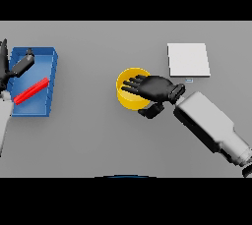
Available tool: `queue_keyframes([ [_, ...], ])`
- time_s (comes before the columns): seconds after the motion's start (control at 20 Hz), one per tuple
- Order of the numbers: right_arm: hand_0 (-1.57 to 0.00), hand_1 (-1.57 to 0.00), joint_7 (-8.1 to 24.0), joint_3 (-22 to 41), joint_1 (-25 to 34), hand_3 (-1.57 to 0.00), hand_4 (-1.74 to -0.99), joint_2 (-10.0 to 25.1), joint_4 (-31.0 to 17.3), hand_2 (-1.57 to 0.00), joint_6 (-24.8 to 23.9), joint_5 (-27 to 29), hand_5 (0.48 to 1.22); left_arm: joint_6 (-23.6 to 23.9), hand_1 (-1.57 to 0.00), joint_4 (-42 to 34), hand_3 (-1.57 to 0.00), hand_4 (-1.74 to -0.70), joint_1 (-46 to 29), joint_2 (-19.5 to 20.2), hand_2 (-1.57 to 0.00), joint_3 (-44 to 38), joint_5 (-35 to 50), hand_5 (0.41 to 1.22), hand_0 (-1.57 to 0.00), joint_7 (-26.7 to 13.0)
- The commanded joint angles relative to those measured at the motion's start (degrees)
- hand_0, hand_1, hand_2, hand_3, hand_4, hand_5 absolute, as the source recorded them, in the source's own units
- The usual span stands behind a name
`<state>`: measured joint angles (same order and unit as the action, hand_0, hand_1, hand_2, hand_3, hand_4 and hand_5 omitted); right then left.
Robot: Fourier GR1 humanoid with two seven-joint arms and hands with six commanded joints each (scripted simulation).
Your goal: Pick up the red beaker and tilt it to pour out 1 green nut into yellow bowl. Pick up the yellow bowl and place it on the metallic measuring scale.
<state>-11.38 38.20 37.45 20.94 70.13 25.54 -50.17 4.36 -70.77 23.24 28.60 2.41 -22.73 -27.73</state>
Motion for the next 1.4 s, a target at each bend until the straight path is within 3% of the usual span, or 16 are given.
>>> queue_keyframes([
  [0.0,0.00,0.00,0.3,0.4,0.6,0.00,-1.255,-0.4,-0.9,0.00,-0.1,-0.5,0.733,0.2,0.00,-0.1,0.00,-0.74,0.0,-0.1,0.00,-0.1,0.0,0.699,0.00,-0.1],
  [0.45,0.00,0.00,1.5,1.7,4.6,-0.03,-1.282,-2.8,-7.9,0.00,3.2,-1.0,0.749,0.2,0.00,0.7,0.00,-0.74,-0.8,0.1,0.00,-0.6,0.6,0.697,0.00,0.6],
  [0.65,-0.03,-0.04,3.5,1.2,3.5,-0.14,-1.302,-3.1,-7.5,-0.07,5.9,0.1,0.805,0.4,0.00,1.4,0.00,-0.75,-0.6,0.5,0.00,-1.1,0.7,0.701,0.00,1.8],
  [0.7,-0.16,-0.14,3.2,1.4,3.2,-0.18,-1.321,-2.9,-7.5,-0.15,5.7,-0.1,0.839,0.2,0.00,1.2,0.00,-0.75,-0.6,0.8,0.00,-1.2,0.8,0.701,0.00,1.8],
  [0.8,-0.67,-0.65,1.0,1.6,3.4,-0.31,-1.394,-2.6,-7.8,-0.61,5.1,0.0,0.976,0.4,0.00,1.1,0.00,-0.76,-0.7,0.5,0.00,-0.9,0.6,0.703,0.00,1.6],
  [0.85,-0.85,-0.84,1.9,1.6,3.1,-0.40,-1.463,-3.0,-7.3,-0.81,5.6,0.2,1.025,0.4,0.00,1.1,0.00,-0.76,-0.5,0.3,0.00,-0.7,0.4,0.704,0.00,1.1],
  [0.95,-1.11,-1.10,1.9,1.8,3.2,-0.71,-1.557,-2.8,-7.1,-1.08,6.5,0.7,1.096,0.5,0.00,1.3,0.00,-0.76,-0.3,0.4,0.00,-0.7,0.2,0.701,0.00,1.7],
  [1.0,-1.20,-1.19,3.1,2.0,3.1,-0.87,-1.594,-2.9,-6.6,-1.13,7.4,1.0,1.121,0.4,0.00,1.4,0.00,-0.75,-0.7,0.4,0.00,-0.5,0.2,0.700,0.00,2.1],
  [1.15,-1.38,-1.38,2.8,2.1,3.7,-1.21,-1.666,-2.4,-6.6,-1.23,8.0,1.8,1.170,-0.2,0.00,0.2,0.00,-0.75,-0.6,1.0,0.00,-0.6,0.3,0.692,0.00,1.3],
  [1.35,-1.49,-1.49,2.2,1.9,3.5,-1.39,-1.710,-1.8,-6.4,-1.29,7.6,3.0,1.200,-0.4,0.00,1.1,0.00,-0.74,-0.3,1.4,0.00,-0.9,0.4,0.688,0.00,1.8],
])
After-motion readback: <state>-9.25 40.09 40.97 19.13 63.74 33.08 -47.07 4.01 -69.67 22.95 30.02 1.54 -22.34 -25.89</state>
